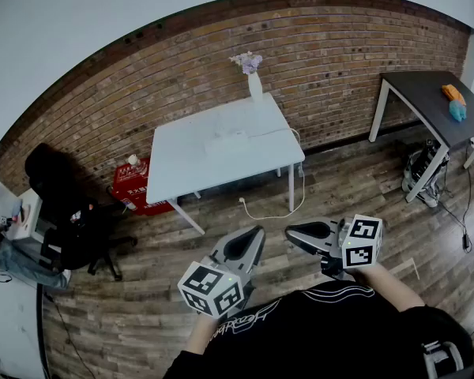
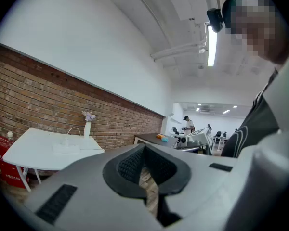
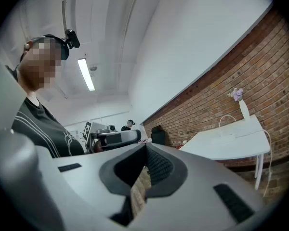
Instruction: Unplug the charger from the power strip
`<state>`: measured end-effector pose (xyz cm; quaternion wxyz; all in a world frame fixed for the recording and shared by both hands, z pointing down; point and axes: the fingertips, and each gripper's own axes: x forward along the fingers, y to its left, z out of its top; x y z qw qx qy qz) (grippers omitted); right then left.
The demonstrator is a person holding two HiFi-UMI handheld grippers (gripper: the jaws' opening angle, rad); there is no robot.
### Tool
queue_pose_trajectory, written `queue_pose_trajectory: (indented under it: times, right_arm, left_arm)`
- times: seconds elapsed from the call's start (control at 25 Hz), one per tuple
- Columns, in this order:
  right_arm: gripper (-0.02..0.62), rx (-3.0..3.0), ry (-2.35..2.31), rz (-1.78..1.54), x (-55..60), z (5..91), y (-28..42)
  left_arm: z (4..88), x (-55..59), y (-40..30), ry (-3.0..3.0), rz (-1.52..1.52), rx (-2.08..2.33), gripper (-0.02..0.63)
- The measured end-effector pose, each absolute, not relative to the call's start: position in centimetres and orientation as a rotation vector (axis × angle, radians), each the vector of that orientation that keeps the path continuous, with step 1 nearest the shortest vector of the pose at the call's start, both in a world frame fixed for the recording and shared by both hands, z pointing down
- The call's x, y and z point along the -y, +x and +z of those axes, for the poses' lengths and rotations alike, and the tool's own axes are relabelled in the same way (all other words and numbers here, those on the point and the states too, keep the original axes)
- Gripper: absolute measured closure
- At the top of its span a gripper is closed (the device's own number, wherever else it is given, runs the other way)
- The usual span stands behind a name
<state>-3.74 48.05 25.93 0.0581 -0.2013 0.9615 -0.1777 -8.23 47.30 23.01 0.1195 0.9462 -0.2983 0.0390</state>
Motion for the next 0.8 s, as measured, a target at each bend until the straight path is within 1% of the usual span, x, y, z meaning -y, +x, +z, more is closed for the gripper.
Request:
queue_pose_trajectory:
  times: [0.8]
  right_arm:
    - [0.597,-2.909,-0.618,-0.635,-48.5,28.1,-8.9]
  left_arm:
    - [25.5,-47.0,-13.5,2.693,0.094,0.828,0.601]
